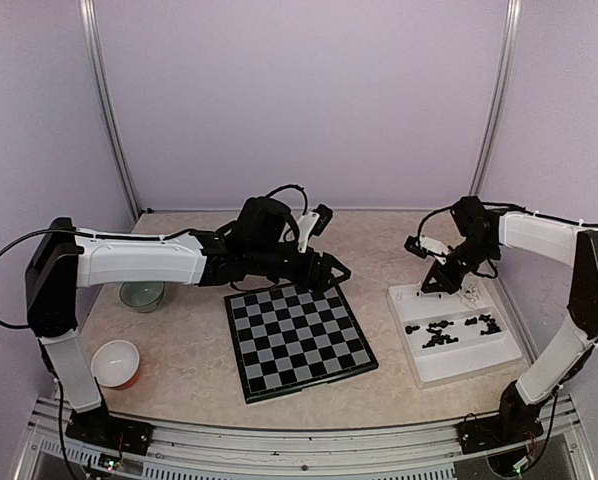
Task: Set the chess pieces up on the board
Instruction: Pick up the rook from the storage box, then pass from the right arm to the left
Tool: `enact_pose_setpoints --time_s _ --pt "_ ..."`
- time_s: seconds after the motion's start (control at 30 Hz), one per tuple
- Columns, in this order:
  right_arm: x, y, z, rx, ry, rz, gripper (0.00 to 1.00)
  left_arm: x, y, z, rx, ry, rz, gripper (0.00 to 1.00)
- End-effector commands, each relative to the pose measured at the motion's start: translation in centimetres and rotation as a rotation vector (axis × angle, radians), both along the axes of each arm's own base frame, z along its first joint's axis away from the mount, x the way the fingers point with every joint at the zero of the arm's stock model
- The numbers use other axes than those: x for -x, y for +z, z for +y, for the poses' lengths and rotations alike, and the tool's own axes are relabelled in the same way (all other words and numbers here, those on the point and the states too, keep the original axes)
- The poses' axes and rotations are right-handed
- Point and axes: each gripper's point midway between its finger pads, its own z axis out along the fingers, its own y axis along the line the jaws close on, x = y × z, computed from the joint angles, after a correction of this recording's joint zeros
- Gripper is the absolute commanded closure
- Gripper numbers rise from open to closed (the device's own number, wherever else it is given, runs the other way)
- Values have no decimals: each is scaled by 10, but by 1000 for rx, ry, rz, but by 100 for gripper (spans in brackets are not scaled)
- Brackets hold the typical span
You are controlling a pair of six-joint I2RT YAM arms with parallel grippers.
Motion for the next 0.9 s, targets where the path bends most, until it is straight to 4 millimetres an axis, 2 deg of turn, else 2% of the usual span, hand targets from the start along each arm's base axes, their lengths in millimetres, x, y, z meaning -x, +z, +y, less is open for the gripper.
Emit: enact_pose_setpoints --time_s 0.0,0.1,0.2,0.4,0.63,0.87 --pt "24 64 64 -143 193 -83 99 8 13 -21 109 -59 66 24" --pt "36 83 96 -164 289 -112 99 16 29 -32 189 -109 127 27" --pt "44 96 119 -181 363 -120 99 24 38 -41 259 -162 200 31" --pt "59 114 150 -189 487 -156 99 29 32 -49 307 -179 291 44" --pt "73 116 158 -181 528 -156 99 32 30 -49 345 -181 329 52" --pt "74 123 160 -191 526 -170 99 33 22 -52 344 -191 359 58"
